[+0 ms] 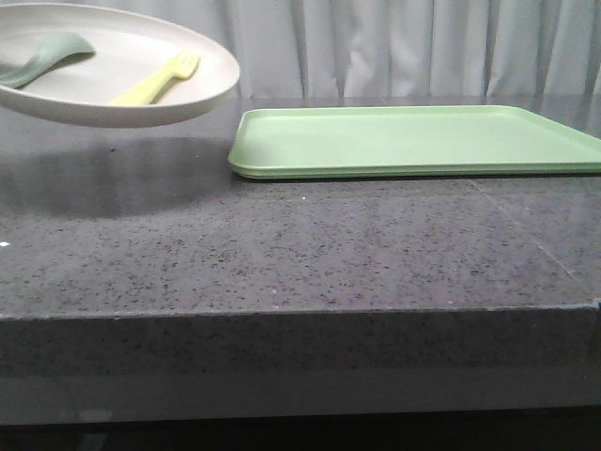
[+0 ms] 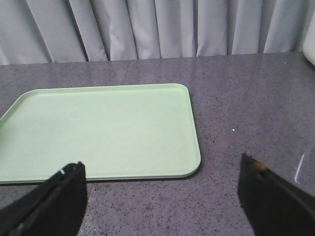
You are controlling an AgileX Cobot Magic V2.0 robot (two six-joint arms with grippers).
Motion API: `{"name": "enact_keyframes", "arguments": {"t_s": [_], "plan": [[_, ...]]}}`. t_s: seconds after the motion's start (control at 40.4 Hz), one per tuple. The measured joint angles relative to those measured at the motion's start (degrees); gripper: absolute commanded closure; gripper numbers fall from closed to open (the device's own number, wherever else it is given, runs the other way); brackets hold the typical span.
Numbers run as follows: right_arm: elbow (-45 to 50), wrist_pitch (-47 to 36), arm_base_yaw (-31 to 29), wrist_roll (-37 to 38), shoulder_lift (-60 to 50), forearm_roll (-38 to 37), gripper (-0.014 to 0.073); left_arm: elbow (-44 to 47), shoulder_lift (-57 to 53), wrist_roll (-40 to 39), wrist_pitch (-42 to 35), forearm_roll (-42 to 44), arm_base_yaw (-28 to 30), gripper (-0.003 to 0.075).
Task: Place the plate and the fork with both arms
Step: 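Carry the plate over the green tray and lower it down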
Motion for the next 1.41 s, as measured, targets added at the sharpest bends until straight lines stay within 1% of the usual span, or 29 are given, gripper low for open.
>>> {"name": "enact_keyframes", "arguments": {"t_s": [0.173,0.297,0.421,0.569,0.767,0.916,1.015,1.411], "plan": [[0.0,0.0,0.0,0.0,0.0,0.0,-0.0049,-8.05,8.08,0.08,0.08,-1.67,-6.26,0.0738],[0.0,0.0,0.0,0.0,0.0,0.0,-0.0049,-17.2,16.8,-0.13,0.3,-1.89,-11.8,0.0738],[0.0,0.0,0.0,0.0,0.0,0.0,-0.0049,-26.58,24.76,-1.98,0.58,-2.13,-16.14,0.0738],[0.0,0.0,0.0,0.0,0.0,0.0,-0.0049,-39.88,35.13,-5.59,2.91,-2.47,-20.37,0.0738],[0.0,0.0,0.0,0.0,0.0,0.0,-0.0049,-53.0,45.02,-13.56,6.71,-2.47,-22.55,0.0738],[0.0,0.0,0.0,0.0,0.0,0.0,-0.0049,-55.67,46.24,-18.41,6.19,-2.36,-22.67,0.0736],[0.0,0.0,0.0,0.0,0.0,0.0,-0.0049,-56.23,46.24,-20.26,5.79,-2.46,-22.67,0.0736],[0.0,0.0,0.0,0.0,0.0,0.0,-0.0049,-56.23,46.81,-22.15,7.17,-1.84,-23.8,0.0732]]}}
